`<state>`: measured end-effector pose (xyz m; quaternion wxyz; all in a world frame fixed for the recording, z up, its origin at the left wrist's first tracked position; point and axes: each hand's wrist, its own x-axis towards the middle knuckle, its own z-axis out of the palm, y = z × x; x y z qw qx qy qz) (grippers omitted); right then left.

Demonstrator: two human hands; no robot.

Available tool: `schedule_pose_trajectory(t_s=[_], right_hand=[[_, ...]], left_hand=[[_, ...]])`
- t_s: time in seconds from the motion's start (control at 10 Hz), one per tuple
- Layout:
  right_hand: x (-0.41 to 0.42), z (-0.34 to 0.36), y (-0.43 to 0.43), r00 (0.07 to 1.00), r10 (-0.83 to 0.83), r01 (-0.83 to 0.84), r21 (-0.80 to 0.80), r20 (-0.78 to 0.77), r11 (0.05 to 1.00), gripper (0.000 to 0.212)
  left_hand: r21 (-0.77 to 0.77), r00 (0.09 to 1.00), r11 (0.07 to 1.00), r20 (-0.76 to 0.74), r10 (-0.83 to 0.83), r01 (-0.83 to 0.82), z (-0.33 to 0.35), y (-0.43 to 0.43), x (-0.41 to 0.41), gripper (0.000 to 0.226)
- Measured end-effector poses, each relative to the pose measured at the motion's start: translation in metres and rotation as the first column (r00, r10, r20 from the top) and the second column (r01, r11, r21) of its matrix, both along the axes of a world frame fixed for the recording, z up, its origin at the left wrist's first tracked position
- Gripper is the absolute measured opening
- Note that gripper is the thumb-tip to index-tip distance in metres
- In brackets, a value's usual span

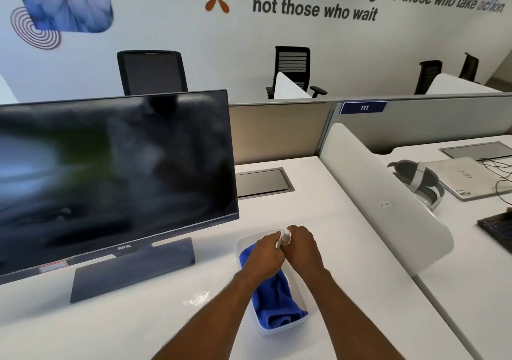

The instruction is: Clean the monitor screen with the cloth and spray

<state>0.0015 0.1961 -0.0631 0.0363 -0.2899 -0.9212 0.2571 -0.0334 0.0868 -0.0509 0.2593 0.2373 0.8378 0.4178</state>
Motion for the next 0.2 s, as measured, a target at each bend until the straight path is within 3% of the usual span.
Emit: schedule_pose_trajectory(t_s=[0.1, 0.2], right_hand=[[0.001, 0.006, -0.005, 0.999, -0.017, 0.014, 0.106, 0.028, 0.994, 0.036], [0.000, 0.022, -0.020, 0.997, -0.030, 0.047, 0.235, -0.073, 0.971, 0.044]], left_hand=[[-0.021, 0.999, 0.999, -0.014, 0.038, -0.038, 0.005, -0.008, -0.002, 0.050], [0.046, 0.988, 0.992, -0.097, 0.123, -0.119, 0.016, -0.021, -0.005, 0.052]])
